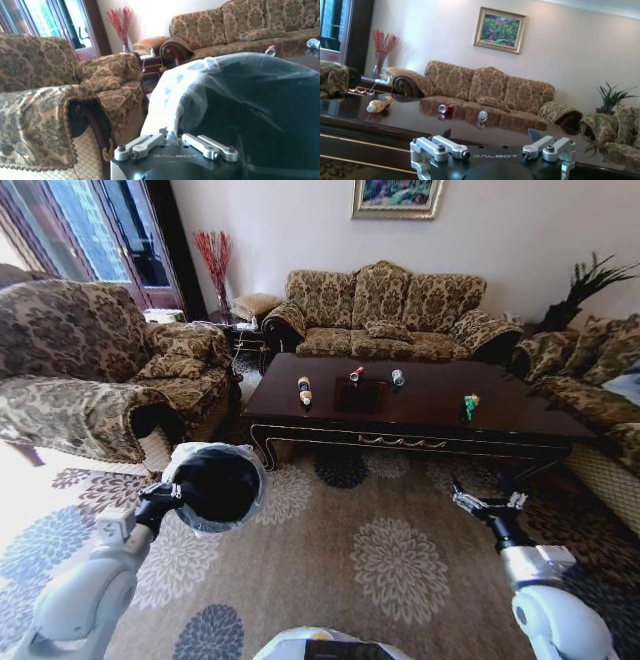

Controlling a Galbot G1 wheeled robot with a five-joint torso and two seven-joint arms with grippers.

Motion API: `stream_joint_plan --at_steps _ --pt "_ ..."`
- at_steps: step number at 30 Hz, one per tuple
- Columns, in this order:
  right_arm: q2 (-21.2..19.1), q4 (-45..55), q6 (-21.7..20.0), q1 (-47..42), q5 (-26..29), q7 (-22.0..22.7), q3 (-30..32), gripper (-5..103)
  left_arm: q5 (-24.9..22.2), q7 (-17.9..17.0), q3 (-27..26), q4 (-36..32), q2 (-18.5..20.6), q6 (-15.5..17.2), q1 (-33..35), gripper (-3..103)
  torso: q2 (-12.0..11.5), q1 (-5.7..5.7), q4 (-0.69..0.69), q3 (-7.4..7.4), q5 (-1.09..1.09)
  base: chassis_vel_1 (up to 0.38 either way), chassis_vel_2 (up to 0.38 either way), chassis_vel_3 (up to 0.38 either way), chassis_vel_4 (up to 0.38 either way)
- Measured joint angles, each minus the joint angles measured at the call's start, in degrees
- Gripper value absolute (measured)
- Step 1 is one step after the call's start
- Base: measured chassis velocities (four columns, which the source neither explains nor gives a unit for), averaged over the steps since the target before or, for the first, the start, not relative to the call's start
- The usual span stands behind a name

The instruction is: Move to the front of the table and place the trash on the table into the trash bin.

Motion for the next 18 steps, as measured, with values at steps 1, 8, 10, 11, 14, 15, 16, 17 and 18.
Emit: stream_joint_plan --at_steps 1,8,10,11,14,15,16,17,18 --pt "-0.12 -0.24 0.13 0.06 0.04 -0.01 -0.09 100 -0.21 -0.01 0.57 0.31 -0.14 0.08 -0.04 1 0.29 0.12 0.0 0.17 0.0 0.0 0.0 0.0 0.0" --pt "-0.59 -0.92 0.2 0.33 0.47 -0.02 -0.3 100 -1.22 -1.71 2.8 1.45 -1.33 -0.2 -0.89 1 1.74 0.72 0.0 1.02 -0.01 0.0 0.0 0.0 0.0" --pt "-0.77 -1.14 0.19 0.52 0.56 0.03 -0.3 100 -1.52 -1.93 2.93 1.18 -1.7 -0.51 -0.93 1 2.38 0.99 0.0 1.39 -0.01 0.0 0.0 0.0 0.0" --pt "-0.84 -1.24 0.16 0.56 0.58 0.09 -0.3 100 -1.53 -1.93 2.95 1.02 -1.83 -0.52 -0.93 1 2.66 1.1 0.0 1.56 0.0 0.0 0.0 0.0 0.0" --pt "-0.99 -1.35 0.14 0.48 0.59 0.17 -0.32 100 -1.55 -1.91 3.13 0.69 -1.93 -0.03 -0.94 1 3.32 1.37 0.0 1.93 0.0 0.0 0.0 0.0 0.0" --pt "-1.06 -1.39 0.14 0.41 0.59 0.19 -0.35 100 -1.67 -1.9 3.35 0.6 -1.93 0.14 -0.98 1 3.64 1.5 0.0 2.13 0.0 0.0 0.0 0.0 0.0" --pt "-1.06 -1.39 0.14 0.41 0.59 0.19 -0.35 100 -1.67 -1.9 3.35 0.6 -1.93 0.14 -0.98 1 3.64 1.5 0.0 2.13 0.0 0.0 0.0 0.0 0.0" --pt "-1.12 -1.39 0.17 0.38 0.6 0.2 -0.36 100 -1.77 -1.93 3.57 0.58 -1.9 0.18 -1.05 1 3.93 1.62 0.0 2.31 0.0 0.0 0.0 0.0 0.0" --pt "-1.21 -1.39 0.18 0.37 0.62 0.22 -0.36 100 -1.84 -2.12 3.78 0.58 -1.84 0.2 -1.15 1 4.22 1.74 0.0 2.49 -0.01 0.0 0.0 0.0 0.0"
